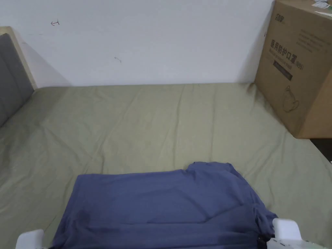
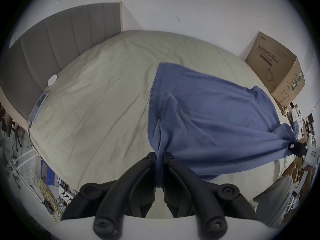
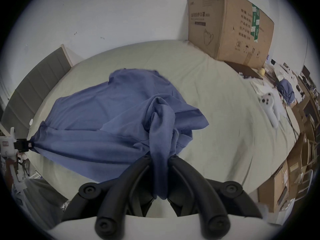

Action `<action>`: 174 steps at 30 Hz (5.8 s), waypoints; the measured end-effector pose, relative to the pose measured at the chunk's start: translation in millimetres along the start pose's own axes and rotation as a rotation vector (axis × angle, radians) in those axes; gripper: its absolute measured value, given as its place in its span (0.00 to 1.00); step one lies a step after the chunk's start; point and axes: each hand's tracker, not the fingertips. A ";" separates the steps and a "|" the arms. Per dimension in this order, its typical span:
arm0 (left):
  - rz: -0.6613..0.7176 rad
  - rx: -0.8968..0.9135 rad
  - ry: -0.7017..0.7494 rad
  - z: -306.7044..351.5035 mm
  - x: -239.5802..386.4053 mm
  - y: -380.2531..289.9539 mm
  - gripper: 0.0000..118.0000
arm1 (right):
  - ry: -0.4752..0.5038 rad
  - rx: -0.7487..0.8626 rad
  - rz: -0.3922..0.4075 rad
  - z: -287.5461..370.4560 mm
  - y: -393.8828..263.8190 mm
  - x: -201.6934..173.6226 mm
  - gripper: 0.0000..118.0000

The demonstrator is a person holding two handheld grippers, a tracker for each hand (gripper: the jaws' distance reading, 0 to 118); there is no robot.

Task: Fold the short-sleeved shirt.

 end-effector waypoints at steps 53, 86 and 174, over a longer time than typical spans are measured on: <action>0.015 0.287 -0.084 -20.7 60.9 205.6 0.36 | -0.024 0.664 0.067 77.4 162.1 -73.9 0.00; -0.106 0.123 -0.061 -95.4 42.8 204.3 0.03 | -0.082 -0.055 0.066 -200.1 195.9 -5.5 0.82; 0.110 0.361 -0.409 104.7 12.7 84.8 0.00 | -0.034 0.803 0.136 160.0 101.2 -105.3 0.00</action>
